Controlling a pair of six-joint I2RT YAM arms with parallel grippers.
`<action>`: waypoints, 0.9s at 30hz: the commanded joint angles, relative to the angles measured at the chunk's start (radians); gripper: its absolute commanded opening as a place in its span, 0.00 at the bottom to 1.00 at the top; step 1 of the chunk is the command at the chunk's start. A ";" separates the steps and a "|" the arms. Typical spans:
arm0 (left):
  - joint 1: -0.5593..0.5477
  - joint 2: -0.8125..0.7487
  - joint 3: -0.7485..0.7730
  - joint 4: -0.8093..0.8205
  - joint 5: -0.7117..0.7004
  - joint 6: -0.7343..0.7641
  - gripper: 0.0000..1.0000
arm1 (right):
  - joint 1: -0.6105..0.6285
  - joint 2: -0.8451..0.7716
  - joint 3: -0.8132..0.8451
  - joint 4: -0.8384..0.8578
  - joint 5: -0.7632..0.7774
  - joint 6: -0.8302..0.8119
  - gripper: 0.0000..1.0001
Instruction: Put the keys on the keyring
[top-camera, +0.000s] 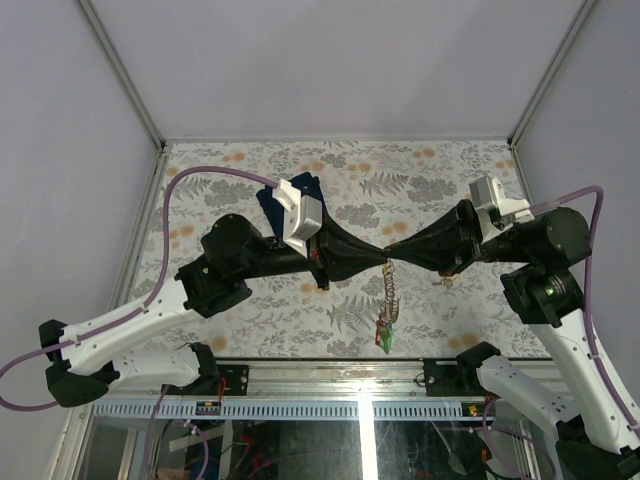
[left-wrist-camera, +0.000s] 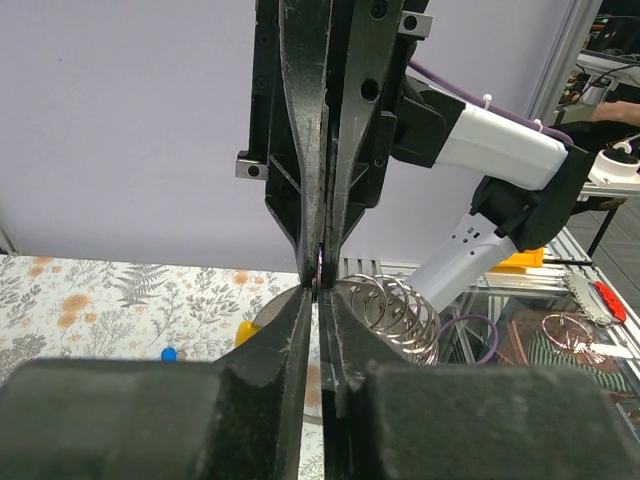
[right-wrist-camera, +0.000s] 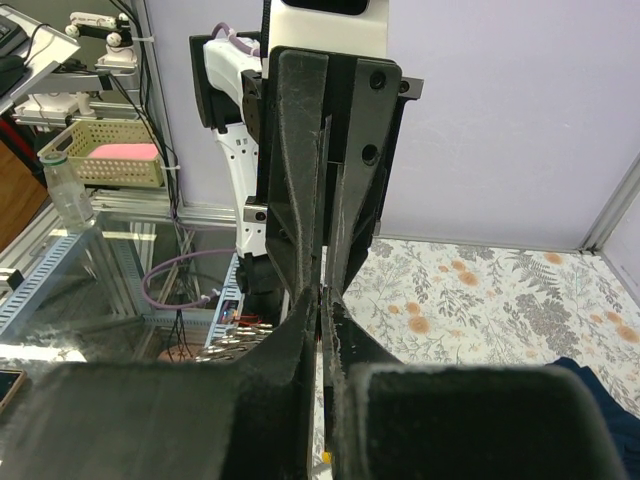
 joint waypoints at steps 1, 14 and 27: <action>-0.010 0.008 0.047 0.052 -0.039 0.026 0.03 | 0.006 -0.005 0.003 0.042 -0.038 0.002 0.00; -0.011 -0.028 0.045 0.034 -0.024 0.011 0.00 | 0.006 -0.032 0.031 0.031 -0.001 0.002 0.12; -0.013 -0.054 0.069 -0.102 0.022 0.068 0.00 | 0.006 -0.111 0.065 -0.143 0.121 -0.146 0.38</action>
